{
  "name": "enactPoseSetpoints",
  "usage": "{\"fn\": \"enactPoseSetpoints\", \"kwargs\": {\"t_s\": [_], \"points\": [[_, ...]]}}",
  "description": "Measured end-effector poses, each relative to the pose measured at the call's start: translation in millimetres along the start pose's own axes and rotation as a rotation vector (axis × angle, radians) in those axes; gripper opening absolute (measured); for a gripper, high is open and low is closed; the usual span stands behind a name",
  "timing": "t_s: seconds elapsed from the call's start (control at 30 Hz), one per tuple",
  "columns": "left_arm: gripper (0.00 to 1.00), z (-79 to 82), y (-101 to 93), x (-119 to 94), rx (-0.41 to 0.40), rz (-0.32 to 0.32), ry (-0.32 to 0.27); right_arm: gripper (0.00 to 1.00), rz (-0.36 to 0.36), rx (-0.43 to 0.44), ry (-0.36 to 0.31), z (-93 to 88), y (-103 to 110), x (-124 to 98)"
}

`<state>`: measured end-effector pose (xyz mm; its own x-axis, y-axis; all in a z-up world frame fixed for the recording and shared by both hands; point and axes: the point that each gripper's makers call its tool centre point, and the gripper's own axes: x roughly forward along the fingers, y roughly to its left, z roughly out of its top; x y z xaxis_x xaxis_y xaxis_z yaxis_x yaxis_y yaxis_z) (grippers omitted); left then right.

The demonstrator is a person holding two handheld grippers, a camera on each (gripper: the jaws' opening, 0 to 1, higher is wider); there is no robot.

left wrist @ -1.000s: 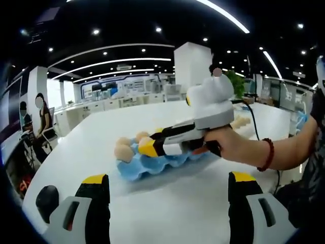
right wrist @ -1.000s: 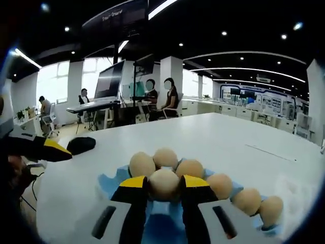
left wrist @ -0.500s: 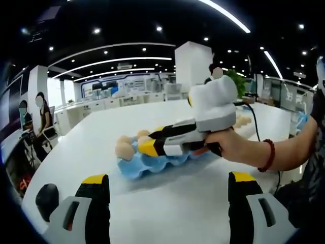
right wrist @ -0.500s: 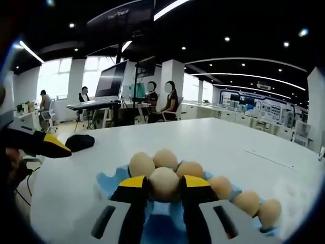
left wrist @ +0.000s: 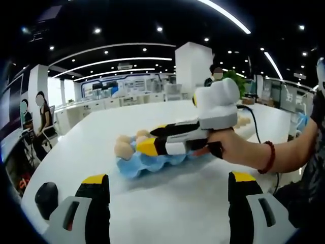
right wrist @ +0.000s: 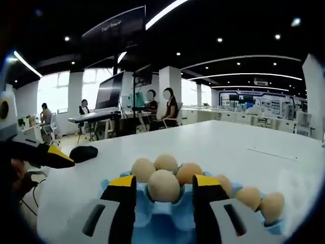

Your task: Place the egg into an empty slot of the egg tray after lifting it from the table, then release the egg inside the slot.

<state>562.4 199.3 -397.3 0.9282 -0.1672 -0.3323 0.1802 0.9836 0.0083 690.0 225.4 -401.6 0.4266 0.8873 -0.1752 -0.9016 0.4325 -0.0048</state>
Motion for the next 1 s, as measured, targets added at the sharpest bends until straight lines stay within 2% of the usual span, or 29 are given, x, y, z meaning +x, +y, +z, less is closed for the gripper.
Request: {"fn": "enactPoseSetpoints", "kwargs": {"t_s": [0.07,0.13,0.3,0.43,0.9,1.0], "points": [[0.99,0.7,-0.9,0,0.001,-0.002,-0.003,0.47,-0.008,0.0,-0.003,2.3,-3,-4],[0.99,1.3,-1.2,0,0.001,-0.002,-0.007,0.52,0.007,0.045,-0.018,5.3,-1,-6],[1.0,3.4,-1.9,1,0.0,-0.006,-0.012,0.58,-0.007,0.015,-0.023,10.5,-3,-10],[1.0,4.1,-2.1,0,0.0,-0.005,-0.011,0.71,-0.001,0.0,-0.015,10.4,-1,-12],[1.0,9.8,-2.7,-2,0.001,-0.005,-0.027,0.84,0.0,-0.016,0.019,9.0,-6,-18],[1.0,10.0,-2.8,-2,0.001,-0.007,-0.03,0.87,0.0,-0.016,0.043,5.7,-8,-21]]}}
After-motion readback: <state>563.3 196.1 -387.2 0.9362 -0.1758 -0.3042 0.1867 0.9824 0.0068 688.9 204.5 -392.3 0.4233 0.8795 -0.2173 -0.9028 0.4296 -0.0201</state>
